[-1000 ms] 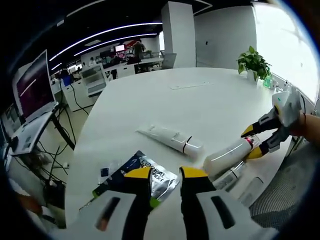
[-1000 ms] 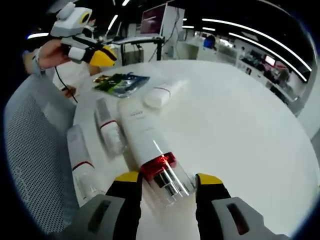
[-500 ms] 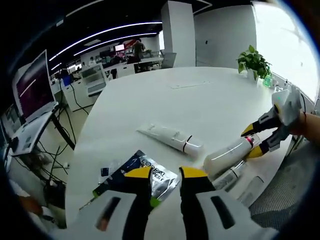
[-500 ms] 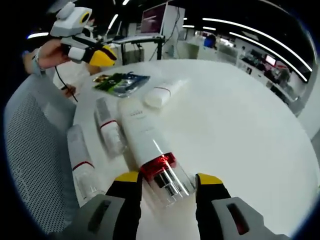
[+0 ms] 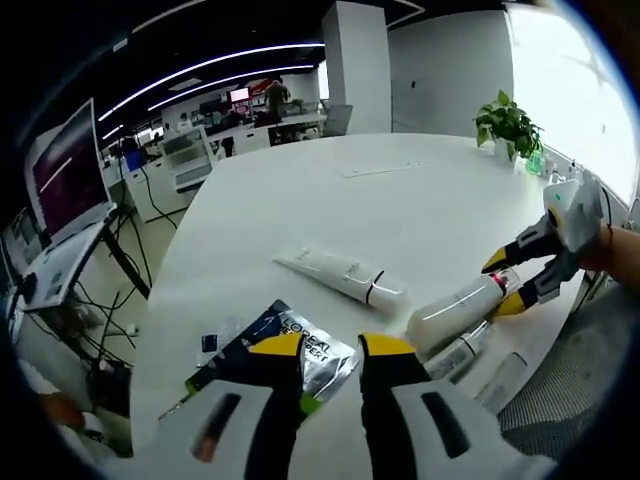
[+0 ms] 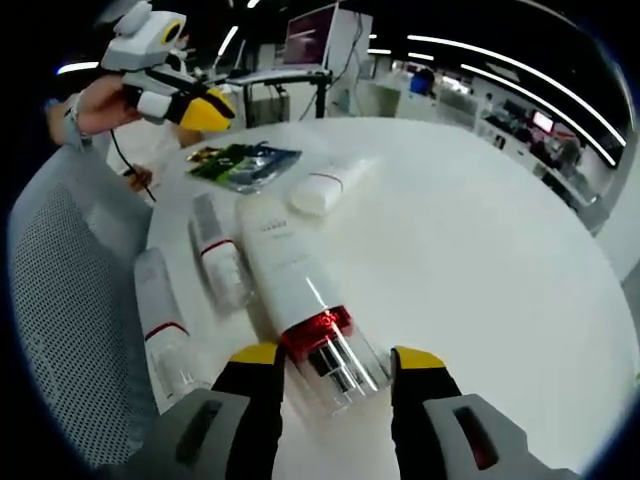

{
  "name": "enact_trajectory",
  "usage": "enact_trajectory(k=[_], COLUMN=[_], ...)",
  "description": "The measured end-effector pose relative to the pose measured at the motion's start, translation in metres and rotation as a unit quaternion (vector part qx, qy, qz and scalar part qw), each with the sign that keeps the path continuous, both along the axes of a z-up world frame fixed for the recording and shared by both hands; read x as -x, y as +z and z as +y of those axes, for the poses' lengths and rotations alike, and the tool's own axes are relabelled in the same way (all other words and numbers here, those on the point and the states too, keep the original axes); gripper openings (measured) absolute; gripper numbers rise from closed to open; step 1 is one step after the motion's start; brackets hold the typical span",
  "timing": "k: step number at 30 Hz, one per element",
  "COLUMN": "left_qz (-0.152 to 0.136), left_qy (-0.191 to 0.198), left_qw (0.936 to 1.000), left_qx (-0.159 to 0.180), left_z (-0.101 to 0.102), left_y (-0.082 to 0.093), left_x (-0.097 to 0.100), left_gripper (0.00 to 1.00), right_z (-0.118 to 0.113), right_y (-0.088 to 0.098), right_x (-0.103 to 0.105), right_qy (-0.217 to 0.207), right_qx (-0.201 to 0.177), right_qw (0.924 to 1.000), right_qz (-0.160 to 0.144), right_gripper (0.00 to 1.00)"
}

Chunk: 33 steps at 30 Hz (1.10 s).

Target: Arrange the skincare products in the storage area until every visible bottle or jar stands upright without overlapping.

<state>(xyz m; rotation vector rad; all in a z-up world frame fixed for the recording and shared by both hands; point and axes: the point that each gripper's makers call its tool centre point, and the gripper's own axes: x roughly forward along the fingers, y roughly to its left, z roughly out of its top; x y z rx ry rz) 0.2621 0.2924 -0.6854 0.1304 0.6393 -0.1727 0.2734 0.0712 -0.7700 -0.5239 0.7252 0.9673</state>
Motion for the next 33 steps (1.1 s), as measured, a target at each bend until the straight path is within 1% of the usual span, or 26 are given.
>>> enact_trajectory(k=[12, 14, 16, 17, 18, 19, 20, 22, 29, 33], left_qz=[0.004, 0.005, 0.005, 0.006, 0.007, 0.007, 0.007, 0.008, 0.011, 0.011], left_qy=[-0.004, -0.004, -0.005, -0.005, -0.006, -0.006, -0.007, -0.007, -0.005, -0.005], left_qw=[1.0000, 1.0000, 1.0000, 1.0000, 1.0000, 1.0000, 0.9999, 0.9999, 0.9999, 0.9999], left_qx=[-0.003, -0.003, -0.003, -0.003, -0.003, -0.003, -0.003, -0.003, -0.001, -0.003], left_z=[-0.001, -0.001, -0.001, -0.002, -0.002, -0.002, -0.002, -0.003, -0.002, -0.002], left_y=[-0.002, -0.002, -0.002, -0.002, -0.003, -0.003, -0.003, -0.003, -0.004, -0.004], left_x=[0.001, 0.001, 0.002, 0.002, 0.002, 0.002, 0.002, 0.002, 0.002, 0.002], left_gripper=[0.23, 0.23, 0.23, 0.23, 0.23, 0.23, 0.23, 0.23, 0.23, 0.23], right_z=[-0.001, -0.004, -0.008, -0.010, -0.009, -0.005, -0.006, -0.005, -0.003, -0.003], right_y=[0.000, 0.001, 0.001, 0.001, 0.000, -0.001, -0.001, -0.001, 0.000, 0.000], right_x=[0.001, 0.001, -0.001, -0.001, 0.001, 0.006, 0.004, 0.005, 0.005, 0.005], right_qy=[0.003, 0.004, 0.000, -0.003, -0.003, 0.005, 0.001, 0.004, 0.006, 0.006], right_qx=[0.001, 0.003, 0.005, 0.004, -0.001, -0.012, -0.008, -0.006, -0.005, -0.002], right_qw=[1.0000, 1.0000, 1.0000, 1.0000, 0.9999, 0.9996, 0.9998, 0.9999, 0.9999, 0.9999], right_qz=[0.000, 0.002, 0.001, 0.003, 0.011, 0.027, 0.017, 0.013, 0.012, 0.014], right_gripper=[0.44, 0.44, 0.45, 0.45, 0.40, 0.39, 0.39, 0.38, 0.34, 0.34])
